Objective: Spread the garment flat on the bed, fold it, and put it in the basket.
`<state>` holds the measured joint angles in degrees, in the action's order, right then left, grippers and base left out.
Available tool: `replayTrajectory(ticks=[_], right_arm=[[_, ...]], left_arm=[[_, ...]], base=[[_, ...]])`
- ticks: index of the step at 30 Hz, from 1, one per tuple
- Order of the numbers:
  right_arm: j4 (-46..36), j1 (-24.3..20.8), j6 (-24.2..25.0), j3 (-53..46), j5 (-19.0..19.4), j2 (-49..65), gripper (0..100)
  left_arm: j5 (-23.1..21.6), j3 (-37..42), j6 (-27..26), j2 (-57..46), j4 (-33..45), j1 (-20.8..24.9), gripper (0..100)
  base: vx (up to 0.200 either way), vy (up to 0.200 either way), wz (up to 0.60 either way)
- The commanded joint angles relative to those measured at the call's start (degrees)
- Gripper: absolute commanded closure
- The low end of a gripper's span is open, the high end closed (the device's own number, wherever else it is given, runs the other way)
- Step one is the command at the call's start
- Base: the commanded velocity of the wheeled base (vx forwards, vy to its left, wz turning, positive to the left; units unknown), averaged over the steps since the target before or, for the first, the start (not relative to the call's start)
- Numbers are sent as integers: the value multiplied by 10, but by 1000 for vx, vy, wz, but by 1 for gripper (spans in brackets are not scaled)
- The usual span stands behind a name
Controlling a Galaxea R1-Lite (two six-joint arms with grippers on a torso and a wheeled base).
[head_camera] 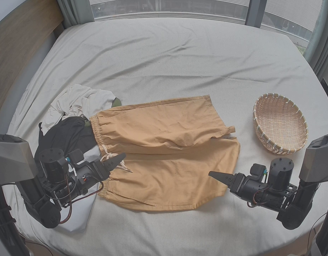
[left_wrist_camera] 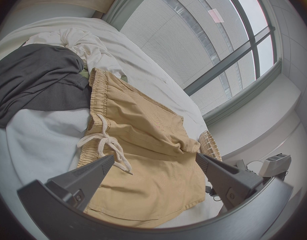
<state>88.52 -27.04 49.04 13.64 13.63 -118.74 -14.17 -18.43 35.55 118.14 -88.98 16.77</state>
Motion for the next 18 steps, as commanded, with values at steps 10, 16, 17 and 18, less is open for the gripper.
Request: replayTrajectory(ticks=[10, 16, 17, 18], right_arm=[[1, 0, 1, 38, 2, 6, 0], [2, 4, 0, 88, -3, -64, 0], [2, 6, 0, 86, -3, -63, 0], [2, 11, 0, 82, -3, -60, 0]], left_arm=[[0, 0, 0, 0, -1, 0, 0], [0, 2, 0, 1, -1, -2, 0], [0, 2, 0, 1, -1, -2, 0], [0, 3, 0, 0, -1, -3, 0]], base=[[0, 0, 0], [0, 0, 0], [0, 0, 0], [0, 0, 0]])
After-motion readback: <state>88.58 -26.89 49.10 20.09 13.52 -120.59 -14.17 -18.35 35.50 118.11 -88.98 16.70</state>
